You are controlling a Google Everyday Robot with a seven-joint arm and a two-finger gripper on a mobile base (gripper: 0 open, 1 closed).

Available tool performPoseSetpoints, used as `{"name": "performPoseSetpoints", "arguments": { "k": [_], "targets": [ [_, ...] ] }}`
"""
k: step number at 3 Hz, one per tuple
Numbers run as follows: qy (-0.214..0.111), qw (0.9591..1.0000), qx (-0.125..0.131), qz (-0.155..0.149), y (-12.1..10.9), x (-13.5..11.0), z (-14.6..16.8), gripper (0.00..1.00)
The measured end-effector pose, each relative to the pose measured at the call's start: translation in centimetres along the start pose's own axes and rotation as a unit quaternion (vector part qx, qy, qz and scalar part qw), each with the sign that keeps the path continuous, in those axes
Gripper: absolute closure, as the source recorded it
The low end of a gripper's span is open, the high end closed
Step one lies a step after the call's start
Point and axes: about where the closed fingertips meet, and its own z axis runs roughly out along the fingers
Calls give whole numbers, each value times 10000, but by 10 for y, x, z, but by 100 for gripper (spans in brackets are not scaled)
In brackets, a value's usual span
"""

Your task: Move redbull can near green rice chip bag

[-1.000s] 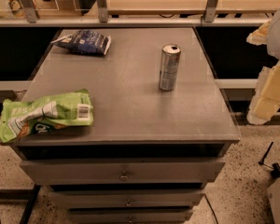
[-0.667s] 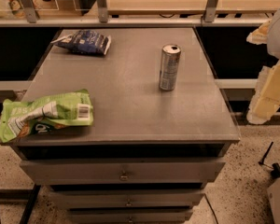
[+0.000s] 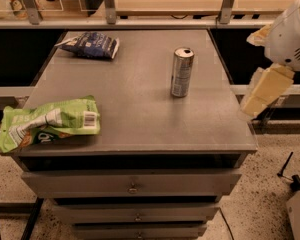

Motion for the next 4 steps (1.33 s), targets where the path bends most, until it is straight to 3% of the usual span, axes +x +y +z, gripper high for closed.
{"name": "performPoseSetpoints", "arguments": {
  "k": [1, 2, 3, 4],
  "targets": [
    [-555, 9985, 16, 44, -13, -21, 36, 0],
    [-1109, 9938, -35, 122, -27, -50, 75, 0],
    [-1618, 9864, -144, 246, -38, -81, 105, 0],
    [-1925, 9806, -256, 274, -45, -108, 129, 0]
  ]
}}
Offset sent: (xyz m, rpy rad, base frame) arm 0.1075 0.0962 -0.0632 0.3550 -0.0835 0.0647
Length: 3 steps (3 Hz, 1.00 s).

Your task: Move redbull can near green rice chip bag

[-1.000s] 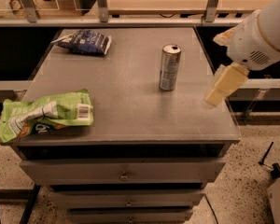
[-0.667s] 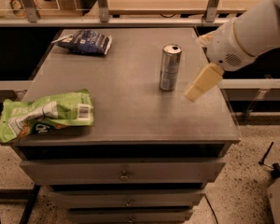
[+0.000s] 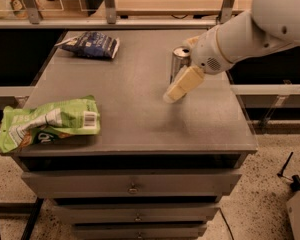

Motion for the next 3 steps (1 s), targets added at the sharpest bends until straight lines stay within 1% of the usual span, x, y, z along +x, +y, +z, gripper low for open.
{"name": "performPoseSetpoints", "arguments": {
  "k": [1, 3],
  "targets": [
    [-145, 9999, -80, 14, -9, -10, 29, 18],
    [-145, 9999, -80, 14, -12, -21, 19, 64]
  ]
}}
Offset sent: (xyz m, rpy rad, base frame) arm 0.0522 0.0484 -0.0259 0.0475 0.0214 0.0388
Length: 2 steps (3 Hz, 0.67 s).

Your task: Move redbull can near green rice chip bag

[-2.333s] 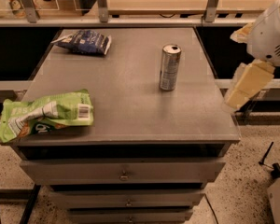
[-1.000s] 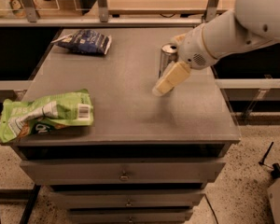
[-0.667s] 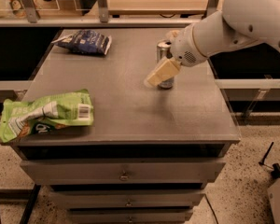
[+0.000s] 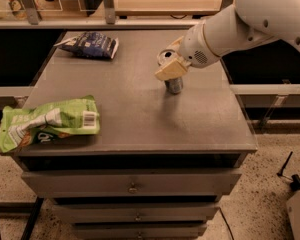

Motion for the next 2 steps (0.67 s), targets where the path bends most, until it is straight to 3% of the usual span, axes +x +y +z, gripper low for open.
{"name": "performPoseSetpoints", "arguments": {
  "k": [1, 2],
  "targets": [
    [1, 10000, 0, 0, 0, -1, -1, 88],
    [-40, 9997, -240, 93, -2, -7, -4, 100]
  ]
}}
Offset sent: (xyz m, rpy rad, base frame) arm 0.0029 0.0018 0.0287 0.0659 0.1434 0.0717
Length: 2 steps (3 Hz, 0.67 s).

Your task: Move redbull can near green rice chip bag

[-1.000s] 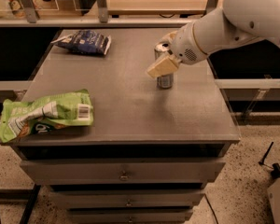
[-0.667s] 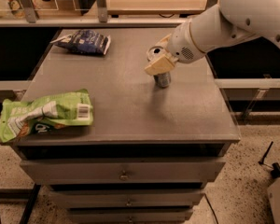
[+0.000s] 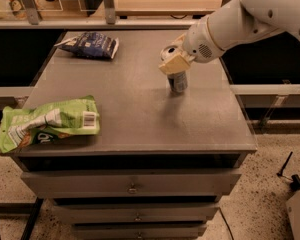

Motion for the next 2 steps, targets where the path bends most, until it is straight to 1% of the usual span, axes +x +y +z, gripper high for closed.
{"name": "performPoseSetpoints", "arguments": {
  "k": [1, 2],
  "targets": [
    [-372, 9981, -484, -45, 2, -30, -21, 100],
    [-369, 9981, -486, -43, 2, -30, -20, 100]
  ]
}}
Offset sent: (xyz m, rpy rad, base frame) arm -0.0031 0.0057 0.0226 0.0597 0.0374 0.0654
